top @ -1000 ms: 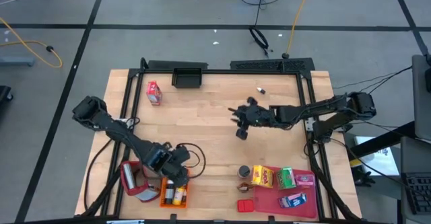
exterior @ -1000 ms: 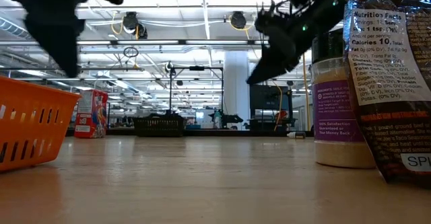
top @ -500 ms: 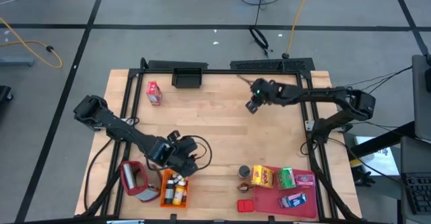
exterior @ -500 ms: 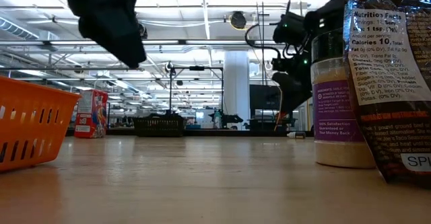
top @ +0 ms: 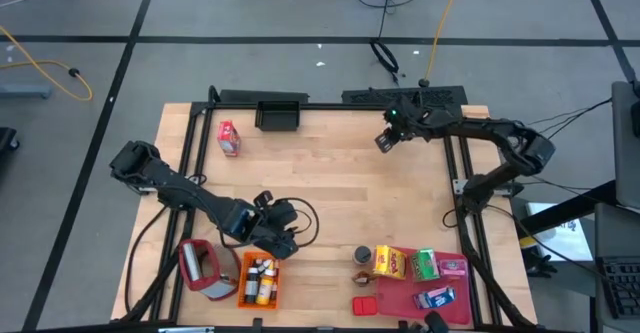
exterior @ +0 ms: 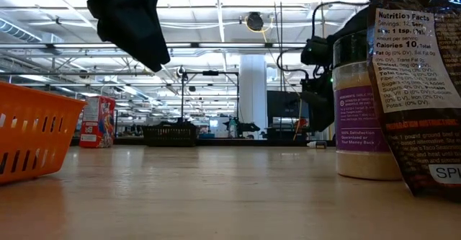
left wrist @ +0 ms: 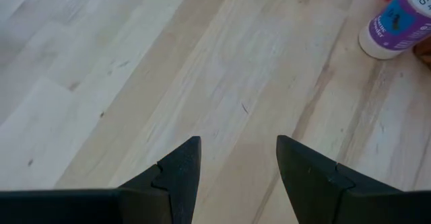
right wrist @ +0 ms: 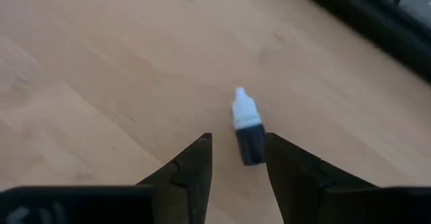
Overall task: Pick & Place Kitchen Items
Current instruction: Put the small blue food coloring bottle into the orange bin
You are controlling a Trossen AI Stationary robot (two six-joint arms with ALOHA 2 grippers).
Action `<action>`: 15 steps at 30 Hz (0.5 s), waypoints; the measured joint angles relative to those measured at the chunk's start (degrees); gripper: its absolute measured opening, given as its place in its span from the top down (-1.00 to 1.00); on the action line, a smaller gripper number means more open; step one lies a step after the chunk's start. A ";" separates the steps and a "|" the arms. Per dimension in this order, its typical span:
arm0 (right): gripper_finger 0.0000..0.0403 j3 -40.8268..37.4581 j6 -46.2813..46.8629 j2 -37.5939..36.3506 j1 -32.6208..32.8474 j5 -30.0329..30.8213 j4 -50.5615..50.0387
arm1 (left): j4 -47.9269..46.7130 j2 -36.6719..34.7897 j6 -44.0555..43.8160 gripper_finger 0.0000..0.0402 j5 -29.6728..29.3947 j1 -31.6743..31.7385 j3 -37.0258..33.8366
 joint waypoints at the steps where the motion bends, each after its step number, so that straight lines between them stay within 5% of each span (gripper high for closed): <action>1: 0.36 0.00 -0.24 0.76 -0.39 -0.69 0.05 | 0.08 0.00 0.19 0.03 0.00 0.00 0.00; 15: 0.12 -0.02 -5.71 4.86 -3.29 0.65 3.07 | 0.28 0.00 0.61 0.03 -0.03 0.00 0.00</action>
